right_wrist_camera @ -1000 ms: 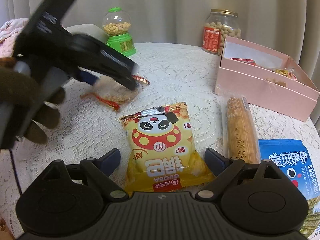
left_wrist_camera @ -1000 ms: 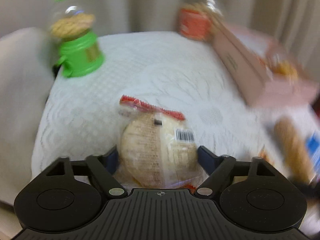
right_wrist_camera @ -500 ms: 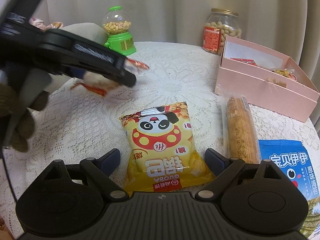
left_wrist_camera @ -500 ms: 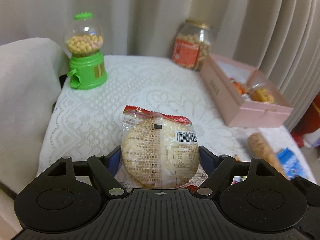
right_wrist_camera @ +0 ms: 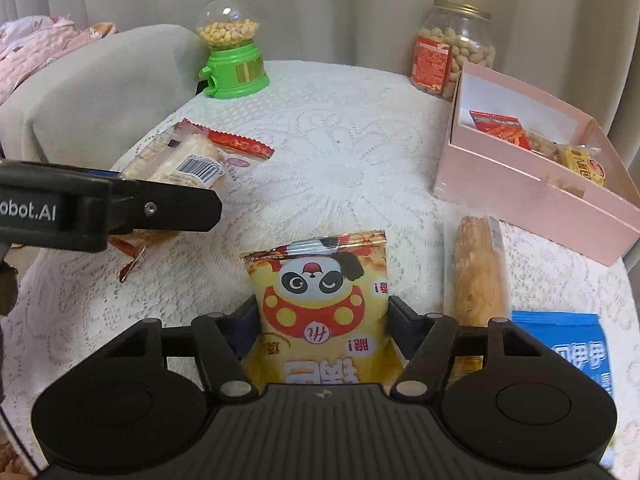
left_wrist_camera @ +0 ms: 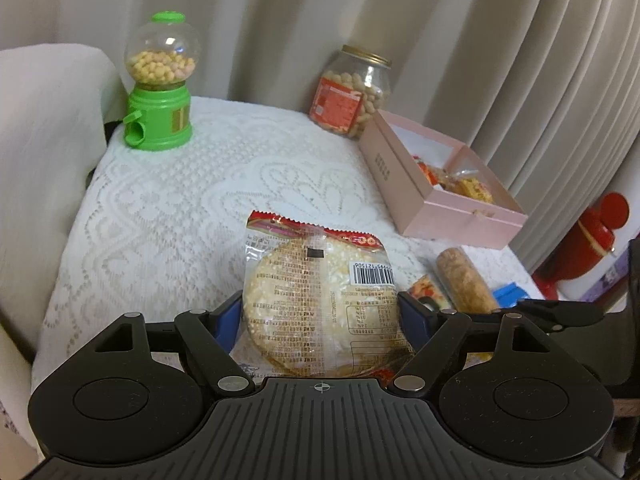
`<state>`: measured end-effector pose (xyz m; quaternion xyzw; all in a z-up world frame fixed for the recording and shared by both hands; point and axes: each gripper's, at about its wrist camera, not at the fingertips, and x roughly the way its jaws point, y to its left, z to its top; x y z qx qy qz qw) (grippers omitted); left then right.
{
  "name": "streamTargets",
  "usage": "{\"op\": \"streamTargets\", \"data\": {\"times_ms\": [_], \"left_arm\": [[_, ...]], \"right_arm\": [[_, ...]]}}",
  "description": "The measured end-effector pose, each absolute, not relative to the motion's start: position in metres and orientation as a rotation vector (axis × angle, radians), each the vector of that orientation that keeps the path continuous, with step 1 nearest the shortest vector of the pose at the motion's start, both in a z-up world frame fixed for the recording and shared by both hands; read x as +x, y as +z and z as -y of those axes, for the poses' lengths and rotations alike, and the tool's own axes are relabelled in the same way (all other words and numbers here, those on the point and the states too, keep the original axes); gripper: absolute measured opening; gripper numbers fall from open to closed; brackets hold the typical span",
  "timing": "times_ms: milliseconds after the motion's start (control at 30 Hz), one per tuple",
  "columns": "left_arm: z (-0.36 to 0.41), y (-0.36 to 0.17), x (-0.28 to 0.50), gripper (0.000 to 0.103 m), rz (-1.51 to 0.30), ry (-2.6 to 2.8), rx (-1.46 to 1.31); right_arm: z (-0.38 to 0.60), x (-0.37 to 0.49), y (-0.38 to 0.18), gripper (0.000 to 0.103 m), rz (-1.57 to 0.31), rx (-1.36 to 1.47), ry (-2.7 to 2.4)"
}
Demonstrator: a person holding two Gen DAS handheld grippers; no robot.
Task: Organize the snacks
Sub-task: 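Lift both packets over the pink box and open both grippers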
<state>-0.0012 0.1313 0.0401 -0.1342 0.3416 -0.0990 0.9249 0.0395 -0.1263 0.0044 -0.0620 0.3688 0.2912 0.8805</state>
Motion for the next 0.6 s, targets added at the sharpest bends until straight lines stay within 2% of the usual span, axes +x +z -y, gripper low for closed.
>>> {"op": "streamTargets", "data": {"times_ms": [67,333,600], "left_arm": [[-0.131,0.042,-0.005,0.084,-0.698,-0.211,-0.280],[-0.089,0.044,-0.012,0.084,-0.737,-0.317,-0.190],[-0.039,0.044,-0.017,0.084,-0.755,-0.426,-0.100]], "right_arm": [[0.133,0.033,0.015,0.063,-0.748,-0.132,0.593],[0.181,-0.001,0.067,0.063,-0.580,-0.145,0.514],[0.242,0.003,0.076,0.063,-0.542,-0.044,0.425]]}}
